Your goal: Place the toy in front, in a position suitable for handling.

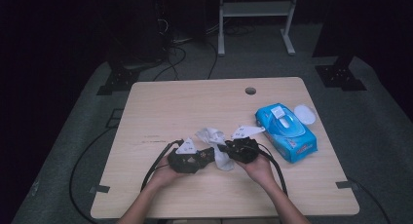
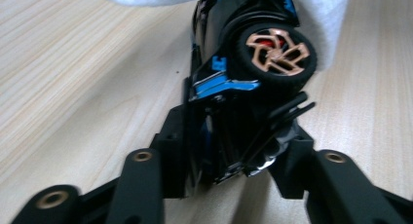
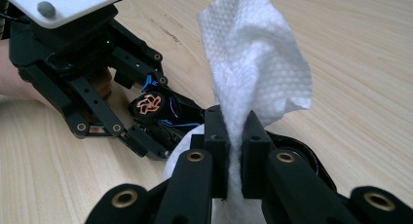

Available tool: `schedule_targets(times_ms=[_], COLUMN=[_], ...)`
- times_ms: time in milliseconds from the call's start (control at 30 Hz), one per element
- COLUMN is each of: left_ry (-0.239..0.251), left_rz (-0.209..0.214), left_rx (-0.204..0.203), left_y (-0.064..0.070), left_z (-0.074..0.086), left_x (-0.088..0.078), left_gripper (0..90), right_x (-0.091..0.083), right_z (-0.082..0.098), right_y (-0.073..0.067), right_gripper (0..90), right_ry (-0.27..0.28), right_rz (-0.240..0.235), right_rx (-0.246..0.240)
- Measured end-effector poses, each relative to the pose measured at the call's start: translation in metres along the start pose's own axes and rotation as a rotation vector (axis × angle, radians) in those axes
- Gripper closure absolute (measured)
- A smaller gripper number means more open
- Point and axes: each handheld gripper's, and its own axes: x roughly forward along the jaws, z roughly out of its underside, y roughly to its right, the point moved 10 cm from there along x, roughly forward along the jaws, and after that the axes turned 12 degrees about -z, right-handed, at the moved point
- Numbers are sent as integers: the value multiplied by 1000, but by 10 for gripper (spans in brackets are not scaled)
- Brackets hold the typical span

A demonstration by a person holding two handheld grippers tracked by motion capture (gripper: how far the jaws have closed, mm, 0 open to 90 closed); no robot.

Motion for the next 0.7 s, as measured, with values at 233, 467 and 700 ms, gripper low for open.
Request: schedule_targets(times_ms=[233, 467, 700], left_ry=[44, 188, 175], left_rz=[-19, -45, -72], left_rx=[29, 3, 34], left_y=[-1, -6, -8], left_z=[-8, -35, -39], left_x=[-6, -30, -36], left_gripper=[591, 591, 587], right_x=[-4, -12, -11], right_z=[0, -8, -10], right_y=[1, 4, 3], right_gripper=[842, 843, 842], right_ry=[3, 60, 76], right_rz=[13, 12, 13], right_rx=[-5, 17, 26])
